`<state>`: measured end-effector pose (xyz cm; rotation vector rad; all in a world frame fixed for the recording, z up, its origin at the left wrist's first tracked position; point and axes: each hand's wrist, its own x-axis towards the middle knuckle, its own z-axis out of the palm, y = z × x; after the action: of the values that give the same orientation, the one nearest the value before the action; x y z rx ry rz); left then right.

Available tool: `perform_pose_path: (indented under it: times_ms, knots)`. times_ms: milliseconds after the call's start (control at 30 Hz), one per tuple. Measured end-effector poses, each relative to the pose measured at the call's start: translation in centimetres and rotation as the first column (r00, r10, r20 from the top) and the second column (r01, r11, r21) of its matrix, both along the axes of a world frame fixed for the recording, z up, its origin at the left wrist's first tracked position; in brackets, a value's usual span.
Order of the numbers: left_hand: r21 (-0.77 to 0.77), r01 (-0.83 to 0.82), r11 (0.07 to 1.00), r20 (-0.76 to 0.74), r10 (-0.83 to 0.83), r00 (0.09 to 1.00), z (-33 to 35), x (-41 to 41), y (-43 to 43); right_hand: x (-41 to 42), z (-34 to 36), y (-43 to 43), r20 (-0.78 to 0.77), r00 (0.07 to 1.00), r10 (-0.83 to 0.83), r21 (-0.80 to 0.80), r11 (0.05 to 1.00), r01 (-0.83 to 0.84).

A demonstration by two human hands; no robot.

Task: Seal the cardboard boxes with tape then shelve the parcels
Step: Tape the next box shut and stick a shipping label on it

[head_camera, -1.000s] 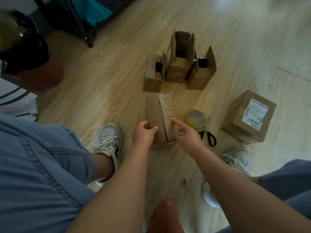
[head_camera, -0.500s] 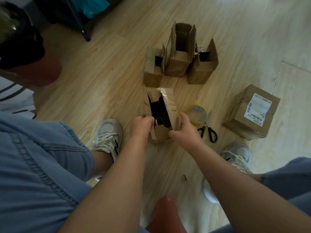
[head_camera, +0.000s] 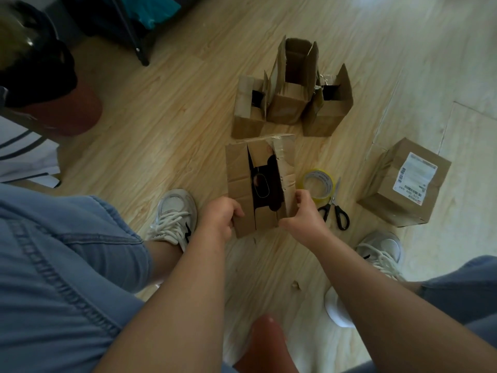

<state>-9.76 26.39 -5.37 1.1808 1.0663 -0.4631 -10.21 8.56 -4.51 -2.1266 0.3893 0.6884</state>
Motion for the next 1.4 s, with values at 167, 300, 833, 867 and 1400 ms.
perform_pose_path:
  times_ms: [167, 300, 833, 867, 1400]
  knots:
    - [-0.008, 0.004, 1.000, 0.019, -0.003, 1.000, -0.6, 0.2, 0.3, 0.1, 0.3, -0.2, 0.008, 1.000, -0.008, 0.010, 1.000, 0.008]
    - [-0.025, -0.058, 0.998, 0.026, 0.059, 0.998, 0.1, 0.1, 0.3, 0.3, 0.6, 0.2, 0.021, 1.000, 0.000, 0.024, 1.000, 0.000]
    - [-0.048, -0.053, 0.997, 0.102, 0.058, 0.993, 1.4, 0.3, -0.2, 0.3, 1.5, 0.6, -0.018, 0.998, -0.059, 0.080, 0.995, 0.061]
    - [-0.026, -0.076, 0.997, 0.082, 0.078, 0.994, 1.1, 0.3, -0.1, 0.4, 1.6, 0.7, -0.018, 0.998, -0.056, 0.090, 0.994, 0.057]
    - [0.146, 0.006, 0.989, -0.001, -0.006, 1.000, -0.3, -0.3, 0.7, 1.3, 1.5, 1.1, -0.249, 0.945, -0.212, 0.225, 0.937, 0.269]
